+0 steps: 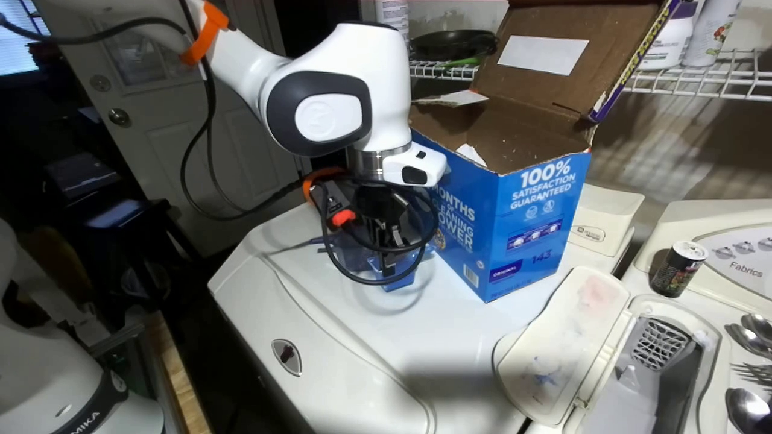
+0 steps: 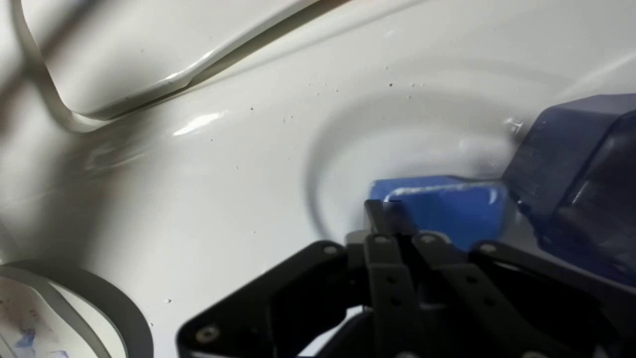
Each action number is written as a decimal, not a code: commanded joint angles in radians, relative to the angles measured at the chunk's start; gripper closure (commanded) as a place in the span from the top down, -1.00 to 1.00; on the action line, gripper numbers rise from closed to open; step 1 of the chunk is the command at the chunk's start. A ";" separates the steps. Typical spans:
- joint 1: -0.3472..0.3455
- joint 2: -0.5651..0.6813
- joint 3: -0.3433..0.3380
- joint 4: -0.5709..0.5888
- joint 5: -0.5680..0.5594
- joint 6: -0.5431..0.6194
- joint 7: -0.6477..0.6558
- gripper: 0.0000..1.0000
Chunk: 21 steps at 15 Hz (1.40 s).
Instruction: Turn the right blue object upright
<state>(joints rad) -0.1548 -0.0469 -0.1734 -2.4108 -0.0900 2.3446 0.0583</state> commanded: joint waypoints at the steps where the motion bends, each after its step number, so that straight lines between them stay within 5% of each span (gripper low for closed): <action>1: -0.007 -0.005 0.005 0.011 -0.024 -0.024 0.029 -0.98; 6: -0.011 -0.013 0.000 0.000 -0.002 -0.019 0.017 -0.98; 7: -0.013 -0.016 -0.001 -0.006 0.005 -0.010 0.011 -0.42; 10: -0.015 -0.034 -0.001 -0.019 0.011 -0.003 0.008 -0.16; 18: 0.005 -0.148 0.035 -0.069 -0.001 -0.008 0.020 0.97; 21: 0.017 -0.211 0.064 -0.080 -0.007 -0.028 0.031 1.00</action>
<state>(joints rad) -0.1500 -0.1673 -0.1346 -2.4526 -0.0874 2.3438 0.0597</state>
